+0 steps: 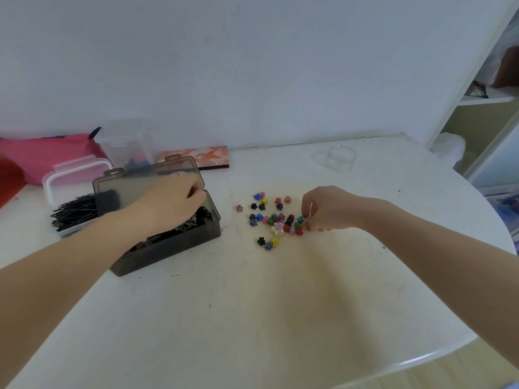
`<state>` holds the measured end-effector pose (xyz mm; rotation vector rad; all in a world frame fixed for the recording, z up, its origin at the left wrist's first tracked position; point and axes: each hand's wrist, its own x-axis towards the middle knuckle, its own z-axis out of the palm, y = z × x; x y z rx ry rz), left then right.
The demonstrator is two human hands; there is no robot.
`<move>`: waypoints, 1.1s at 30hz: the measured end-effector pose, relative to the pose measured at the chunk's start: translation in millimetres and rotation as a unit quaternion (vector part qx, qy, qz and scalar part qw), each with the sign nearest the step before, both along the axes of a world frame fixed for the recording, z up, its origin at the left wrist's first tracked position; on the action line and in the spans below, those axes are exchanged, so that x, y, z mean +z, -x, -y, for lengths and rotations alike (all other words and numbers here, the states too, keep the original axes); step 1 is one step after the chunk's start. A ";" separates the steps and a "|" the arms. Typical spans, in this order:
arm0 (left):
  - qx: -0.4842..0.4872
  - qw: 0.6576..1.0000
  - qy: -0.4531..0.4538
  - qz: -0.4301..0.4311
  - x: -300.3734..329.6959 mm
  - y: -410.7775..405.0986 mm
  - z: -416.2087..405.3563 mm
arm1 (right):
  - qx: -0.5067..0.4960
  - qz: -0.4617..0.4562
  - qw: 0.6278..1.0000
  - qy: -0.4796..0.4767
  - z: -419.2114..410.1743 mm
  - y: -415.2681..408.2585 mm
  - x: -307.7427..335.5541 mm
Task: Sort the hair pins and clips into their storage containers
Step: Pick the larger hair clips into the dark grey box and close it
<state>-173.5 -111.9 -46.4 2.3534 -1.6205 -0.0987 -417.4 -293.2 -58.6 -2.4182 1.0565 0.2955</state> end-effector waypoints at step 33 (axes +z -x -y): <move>-0.072 0.996 0.015 -0.048 11.6 37.6 -2.0 | 0.059 0.024 0.998 0.004 -35.1 -49.3 26.9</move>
